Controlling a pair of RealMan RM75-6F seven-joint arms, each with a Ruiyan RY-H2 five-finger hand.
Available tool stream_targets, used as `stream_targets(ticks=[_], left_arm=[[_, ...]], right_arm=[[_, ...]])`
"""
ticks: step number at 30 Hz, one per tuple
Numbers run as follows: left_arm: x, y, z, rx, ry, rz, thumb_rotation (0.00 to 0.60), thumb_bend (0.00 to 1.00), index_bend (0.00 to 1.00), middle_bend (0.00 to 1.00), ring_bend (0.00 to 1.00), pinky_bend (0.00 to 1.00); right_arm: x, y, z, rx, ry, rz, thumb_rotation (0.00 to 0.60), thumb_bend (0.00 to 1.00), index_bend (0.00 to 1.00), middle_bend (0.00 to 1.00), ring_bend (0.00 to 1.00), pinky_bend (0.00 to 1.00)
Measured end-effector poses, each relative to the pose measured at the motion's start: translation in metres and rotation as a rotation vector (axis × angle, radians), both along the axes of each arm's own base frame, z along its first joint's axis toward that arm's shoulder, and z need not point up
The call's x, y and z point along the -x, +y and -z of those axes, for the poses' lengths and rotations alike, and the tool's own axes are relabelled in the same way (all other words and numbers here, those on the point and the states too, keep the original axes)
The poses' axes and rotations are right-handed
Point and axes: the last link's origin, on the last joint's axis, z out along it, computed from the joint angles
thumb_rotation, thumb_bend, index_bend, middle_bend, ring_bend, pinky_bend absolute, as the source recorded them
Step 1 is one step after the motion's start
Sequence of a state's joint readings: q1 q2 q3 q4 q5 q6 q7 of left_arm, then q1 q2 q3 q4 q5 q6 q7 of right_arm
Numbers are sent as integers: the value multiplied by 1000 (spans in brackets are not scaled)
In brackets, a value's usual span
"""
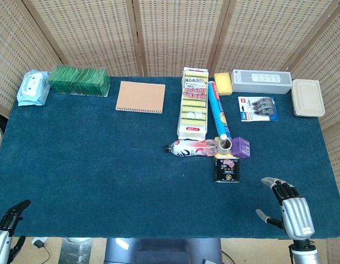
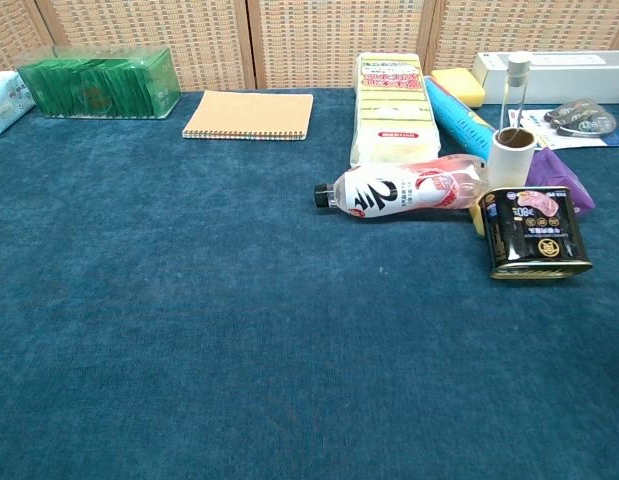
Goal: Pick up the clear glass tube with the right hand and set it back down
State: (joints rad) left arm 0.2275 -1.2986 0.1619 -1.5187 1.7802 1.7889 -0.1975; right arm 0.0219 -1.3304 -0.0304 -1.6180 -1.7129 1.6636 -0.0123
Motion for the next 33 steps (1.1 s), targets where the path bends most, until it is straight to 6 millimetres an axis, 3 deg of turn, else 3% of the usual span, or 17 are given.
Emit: stream_targets(ticks=[11, 18, 33], left_arm=[[-1, -2, 1, 5, -4, 6, 600, 201, 113, 162, 155, 336], [-2, 0, 2, 12, -5, 9, 600, 201, 113, 161, 155, 335], [-5, 2, 8, 41, -2, 12, 600, 200, 113, 161, 155, 336]], right_arm=[[0, -1, 5, -8, -1, 3, 600, 136, 239, 280, 263, 290], [-3, -13, 9, 1, -47, 10, 600, 136, 239, 290, 283, 326], [-28, -102, 34, -13, -219, 27, 600, 148, 240, 294, 286, 356]])
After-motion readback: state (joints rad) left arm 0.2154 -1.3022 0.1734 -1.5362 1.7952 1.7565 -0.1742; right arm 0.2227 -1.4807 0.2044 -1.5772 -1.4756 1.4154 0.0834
